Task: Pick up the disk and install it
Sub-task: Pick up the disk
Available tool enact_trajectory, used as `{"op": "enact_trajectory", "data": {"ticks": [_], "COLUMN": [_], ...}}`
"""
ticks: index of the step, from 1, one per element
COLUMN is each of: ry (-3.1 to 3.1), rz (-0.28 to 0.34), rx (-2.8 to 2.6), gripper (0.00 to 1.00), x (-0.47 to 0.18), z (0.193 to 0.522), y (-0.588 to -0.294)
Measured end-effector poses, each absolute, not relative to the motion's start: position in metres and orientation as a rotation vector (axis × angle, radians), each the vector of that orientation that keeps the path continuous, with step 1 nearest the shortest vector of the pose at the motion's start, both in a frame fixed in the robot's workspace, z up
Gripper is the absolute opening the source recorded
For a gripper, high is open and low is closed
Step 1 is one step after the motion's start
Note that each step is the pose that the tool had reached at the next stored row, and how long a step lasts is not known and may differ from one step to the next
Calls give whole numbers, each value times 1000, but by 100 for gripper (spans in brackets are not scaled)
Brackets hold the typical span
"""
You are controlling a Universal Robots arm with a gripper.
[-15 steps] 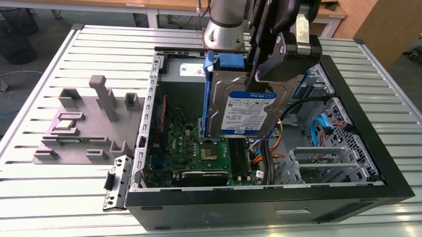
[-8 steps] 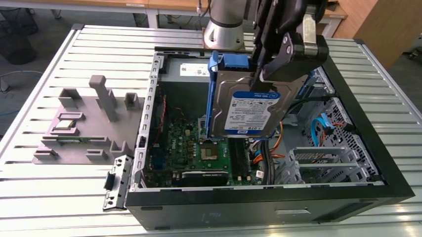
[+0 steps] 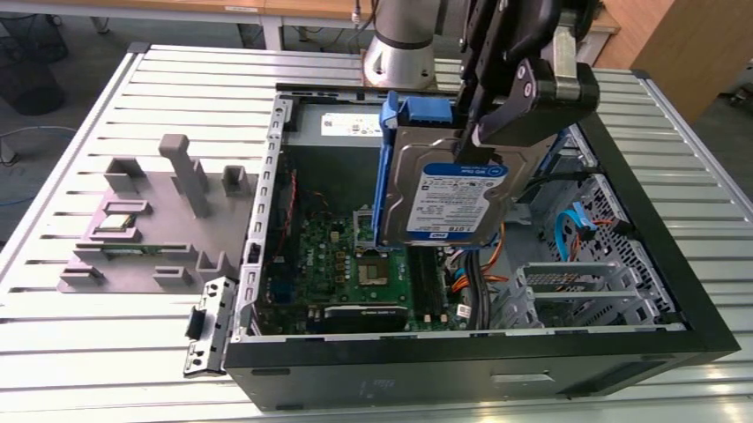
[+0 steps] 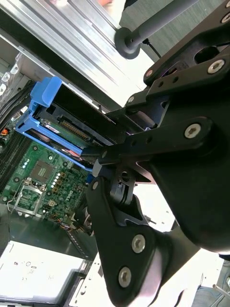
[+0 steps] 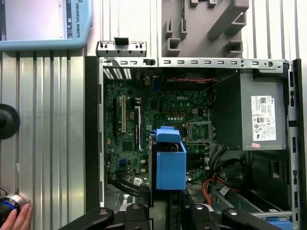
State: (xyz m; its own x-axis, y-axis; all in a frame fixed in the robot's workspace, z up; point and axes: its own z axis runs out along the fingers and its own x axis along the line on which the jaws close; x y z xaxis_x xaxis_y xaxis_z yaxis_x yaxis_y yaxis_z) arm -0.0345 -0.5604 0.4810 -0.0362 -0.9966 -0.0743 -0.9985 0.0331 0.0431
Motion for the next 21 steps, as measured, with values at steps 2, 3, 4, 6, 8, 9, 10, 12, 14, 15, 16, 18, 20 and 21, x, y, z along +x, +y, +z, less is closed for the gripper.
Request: {"op": "enact_trajectory", "data": {"ticks": [2, 3, 4, 6, 8, 9, 10, 12, 14, 15, 16, 18, 20, 21], "ry": [2241, 2241, 2241, 2241, 2241, 2241, 2241, 2241, 2241, 2241, 2241, 2241, 2241, 2241], "rz": [129, 129, 129, 129, 129, 129, 129, 129, 129, 129, 129, 129, 129, 129], "rx": [-2164, -2164, -2164, -2164, -2164, -2164, -2164, -2164, -2164, -2164, -2164, -2164, -2164, -2164], "gripper": [35, 35, 35, 35, 35, 35, 35, 35, 35, 35, 35, 35, 35, 35], "x": [-34, -34, -34, -34, -34, -34, -34, -34, -34, -34, -35, -34, -34, -34], "z": [481, 481, 481, 483, 485, 486, 487, 488, 488, 488, 488, 488, 488, 488], "y": [-560, -560, -560, -560, -560, -560, -560, -560, -560, -560, -560, -560, -560, -560]}}
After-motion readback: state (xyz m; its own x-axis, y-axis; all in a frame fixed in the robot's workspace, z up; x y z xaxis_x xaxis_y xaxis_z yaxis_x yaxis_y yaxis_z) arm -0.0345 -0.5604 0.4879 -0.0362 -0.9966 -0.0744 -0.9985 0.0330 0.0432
